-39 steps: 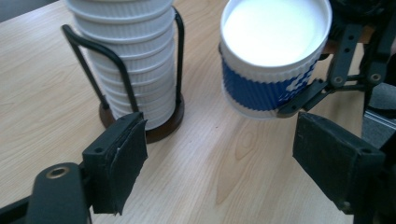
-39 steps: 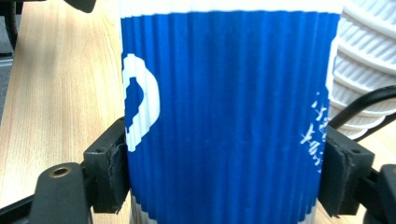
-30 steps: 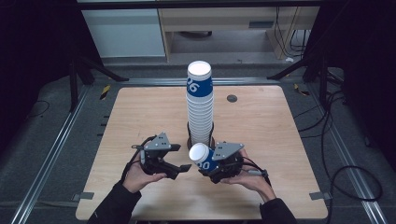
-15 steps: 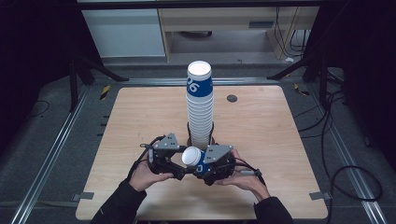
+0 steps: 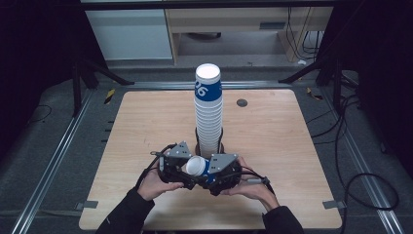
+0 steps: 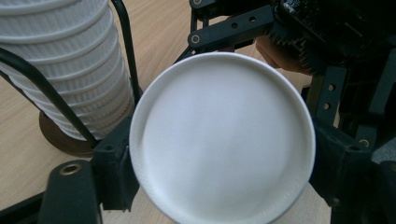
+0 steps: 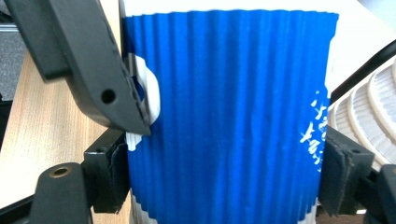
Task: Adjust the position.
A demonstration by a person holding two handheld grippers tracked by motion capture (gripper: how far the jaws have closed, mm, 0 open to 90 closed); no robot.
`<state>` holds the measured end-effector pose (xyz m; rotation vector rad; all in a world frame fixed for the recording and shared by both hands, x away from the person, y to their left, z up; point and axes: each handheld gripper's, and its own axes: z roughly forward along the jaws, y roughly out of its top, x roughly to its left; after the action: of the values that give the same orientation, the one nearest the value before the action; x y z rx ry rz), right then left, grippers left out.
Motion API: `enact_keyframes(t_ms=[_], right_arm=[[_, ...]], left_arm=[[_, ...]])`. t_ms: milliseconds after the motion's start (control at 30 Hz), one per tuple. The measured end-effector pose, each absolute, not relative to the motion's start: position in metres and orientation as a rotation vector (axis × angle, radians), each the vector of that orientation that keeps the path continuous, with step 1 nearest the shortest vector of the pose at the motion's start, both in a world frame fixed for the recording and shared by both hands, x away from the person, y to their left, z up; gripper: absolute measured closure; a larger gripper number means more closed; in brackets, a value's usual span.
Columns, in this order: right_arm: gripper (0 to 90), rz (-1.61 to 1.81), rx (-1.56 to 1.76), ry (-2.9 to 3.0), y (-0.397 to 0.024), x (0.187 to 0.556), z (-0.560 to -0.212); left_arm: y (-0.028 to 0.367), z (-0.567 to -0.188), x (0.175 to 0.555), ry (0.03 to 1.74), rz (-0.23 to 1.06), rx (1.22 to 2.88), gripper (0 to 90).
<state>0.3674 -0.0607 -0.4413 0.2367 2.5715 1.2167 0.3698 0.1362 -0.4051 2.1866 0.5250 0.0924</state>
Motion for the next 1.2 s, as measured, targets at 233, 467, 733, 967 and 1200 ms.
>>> enact_keyframes(t_ms=[233,467,733,967,1200], right_arm=[[19.4,1.213,0.255,2.579,-0.060,0.368,-0.442],[17.8,1.232,0.284,2.567,-0.060,0.369,-0.441],[11.1,1.231,0.314,2.567,-0.061,0.370,-0.440],[9.3,1.268,0.345,2.534,-0.069,0.370,-0.434],[9.1,1.332,0.394,2.494,-0.085,0.371,-0.425]], left_arm=[[0.136,-0.405,0.370,0.531,0.089,2.186,23.9],[0.137,-0.404,0.369,0.539,0.093,2.174,24.7],[0.139,-0.403,0.369,0.544,0.108,2.175,25.1],[0.149,-0.400,0.370,0.563,0.128,2.151,25.1],[0.162,-0.396,0.371,0.583,0.158,2.103,25.2]])
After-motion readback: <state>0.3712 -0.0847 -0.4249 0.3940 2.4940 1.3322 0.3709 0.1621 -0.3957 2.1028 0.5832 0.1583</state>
